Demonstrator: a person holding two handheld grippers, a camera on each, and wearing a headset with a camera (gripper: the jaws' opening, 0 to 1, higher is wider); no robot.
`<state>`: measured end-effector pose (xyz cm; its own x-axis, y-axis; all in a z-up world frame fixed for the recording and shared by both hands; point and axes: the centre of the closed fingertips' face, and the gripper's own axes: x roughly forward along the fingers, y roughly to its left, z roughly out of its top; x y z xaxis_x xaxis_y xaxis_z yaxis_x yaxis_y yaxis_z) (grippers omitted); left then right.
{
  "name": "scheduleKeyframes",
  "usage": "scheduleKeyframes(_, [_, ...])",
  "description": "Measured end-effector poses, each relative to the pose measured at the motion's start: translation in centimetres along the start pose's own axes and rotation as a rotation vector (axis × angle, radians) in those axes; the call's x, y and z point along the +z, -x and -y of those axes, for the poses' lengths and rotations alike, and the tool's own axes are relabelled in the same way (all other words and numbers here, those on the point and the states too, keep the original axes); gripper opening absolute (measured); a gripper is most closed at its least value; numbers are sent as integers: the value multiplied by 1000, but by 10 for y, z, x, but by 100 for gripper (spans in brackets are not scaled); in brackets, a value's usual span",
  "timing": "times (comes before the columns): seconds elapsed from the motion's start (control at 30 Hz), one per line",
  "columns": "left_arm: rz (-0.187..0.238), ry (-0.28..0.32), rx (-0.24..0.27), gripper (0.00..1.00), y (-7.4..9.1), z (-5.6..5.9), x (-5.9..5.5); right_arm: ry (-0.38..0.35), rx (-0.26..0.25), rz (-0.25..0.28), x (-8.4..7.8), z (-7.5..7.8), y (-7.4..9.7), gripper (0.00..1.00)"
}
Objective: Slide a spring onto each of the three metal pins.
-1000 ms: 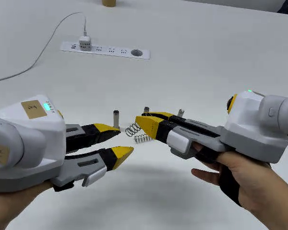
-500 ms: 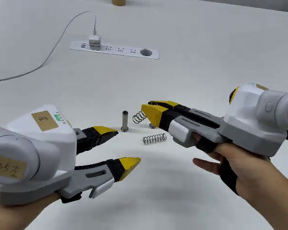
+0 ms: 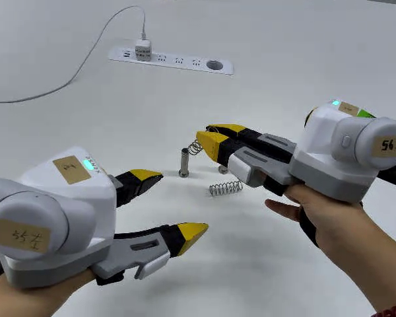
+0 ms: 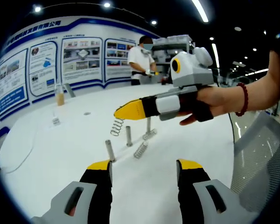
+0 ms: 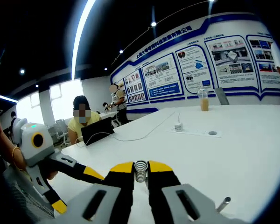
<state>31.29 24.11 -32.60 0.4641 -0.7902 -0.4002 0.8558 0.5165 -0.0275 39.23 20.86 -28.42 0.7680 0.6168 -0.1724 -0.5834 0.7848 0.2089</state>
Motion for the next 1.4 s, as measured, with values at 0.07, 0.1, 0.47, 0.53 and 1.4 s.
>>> scheduleKeyframes(0.07, [-4,-5,-2,59,-1,1,-1,6,-3,-6,-2,2,-3,12])
scheduleKeyframes(0.1, [-5,-6,-1,60,-1,1,-2,9,-4,-7,-2,3,-4,12])
scheduleKeyframes(0.47, [-2,-15,11,67,-3,-1,-3,55,-10,-58,-12,8,-20,12])
scheduleKeyframes(0.53, [-4,-10,11,68,-3,-1,-4,64,-10,-68,-13,8,-21,12])
scheduleKeyframes(1.4, [-24,22,-1,68,-4,0,-10,263,-11,-208,-25,0,-30,12])
